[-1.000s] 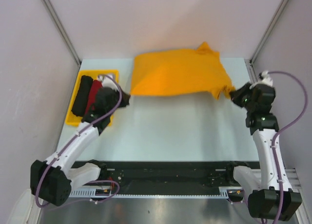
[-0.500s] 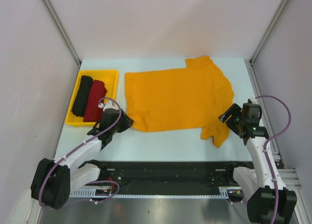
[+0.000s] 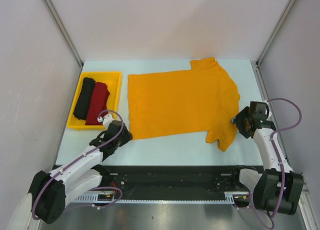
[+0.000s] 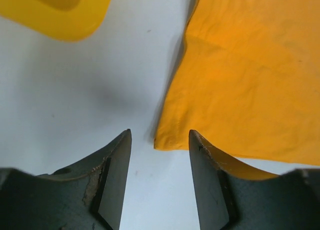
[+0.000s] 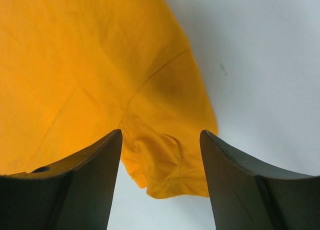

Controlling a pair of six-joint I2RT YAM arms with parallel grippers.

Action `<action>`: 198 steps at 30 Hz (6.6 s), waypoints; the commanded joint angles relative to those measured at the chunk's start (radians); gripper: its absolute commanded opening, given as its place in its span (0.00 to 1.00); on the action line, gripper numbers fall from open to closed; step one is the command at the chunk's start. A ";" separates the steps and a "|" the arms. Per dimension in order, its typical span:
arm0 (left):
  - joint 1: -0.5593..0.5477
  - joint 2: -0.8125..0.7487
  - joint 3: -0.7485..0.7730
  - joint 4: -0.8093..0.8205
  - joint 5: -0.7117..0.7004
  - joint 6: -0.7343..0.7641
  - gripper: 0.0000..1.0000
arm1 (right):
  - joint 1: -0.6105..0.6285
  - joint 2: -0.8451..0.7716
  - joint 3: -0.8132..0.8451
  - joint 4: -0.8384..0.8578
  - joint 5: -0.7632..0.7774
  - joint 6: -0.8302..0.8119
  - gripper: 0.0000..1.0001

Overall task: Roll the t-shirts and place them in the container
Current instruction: Flatten out the T-shirt at the center of the board, then fold the T-shirt at the center of the board.

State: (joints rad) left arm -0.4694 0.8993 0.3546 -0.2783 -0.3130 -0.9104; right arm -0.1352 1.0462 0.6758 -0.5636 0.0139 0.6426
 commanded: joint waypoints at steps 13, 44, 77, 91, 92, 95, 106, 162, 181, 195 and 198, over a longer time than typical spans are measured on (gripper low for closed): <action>-0.094 0.156 -0.023 0.088 -0.087 -0.214 0.36 | -0.201 0.116 0.031 -0.125 0.067 0.074 0.64; 0.011 0.010 0.046 -0.096 -0.316 -0.110 0.00 | -0.084 0.060 -0.104 0.001 -0.041 0.060 0.57; 0.011 0.024 0.032 -0.088 -0.273 -0.120 0.00 | 0.276 -0.310 -0.312 -0.265 -0.080 0.443 0.27; 0.009 0.167 0.233 -0.064 -0.262 0.002 0.00 | 0.278 -0.166 0.083 -0.177 0.067 0.247 0.00; 0.008 0.193 0.256 -0.065 -0.262 0.005 0.00 | 0.279 -0.141 0.100 -0.136 0.069 0.235 0.00; 0.008 0.295 0.336 -0.073 -0.265 0.004 0.00 | 0.281 -0.039 0.168 -0.046 0.074 0.194 0.00; 0.052 0.599 0.635 -0.231 -0.301 -0.012 0.00 | 0.302 0.311 0.399 0.151 0.093 0.060 0.00; 0.206 0.840 0.876 -0.179 -0.184 0.150 0.00 | 0.144 0.569 0.637 0.324 -0.037 -0.021 0.00; 0.227 0.851 0.873 -0.160 -0.173 0.169 0.00 | 0.097 0.594 0.637 0.326 -0.046 -0.024 0.00; 0.253 0.643 0.811 -0.079 -0.055 0.254 0.95 | 0.094 0.634 0.762 0.214 -0.071 -0.046 0.60; 0.238 0.520 0.678 -0.049 0.014 0.216 0.87 | 0.088 0.582 0.739 0.102 -0.014 -0.032 0.60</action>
State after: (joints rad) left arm -0.2279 1.6424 1.1450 -0.3874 -0.3775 -0.6952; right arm -0.0433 1.7069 1.3926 -0.3275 -0.0658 0.6044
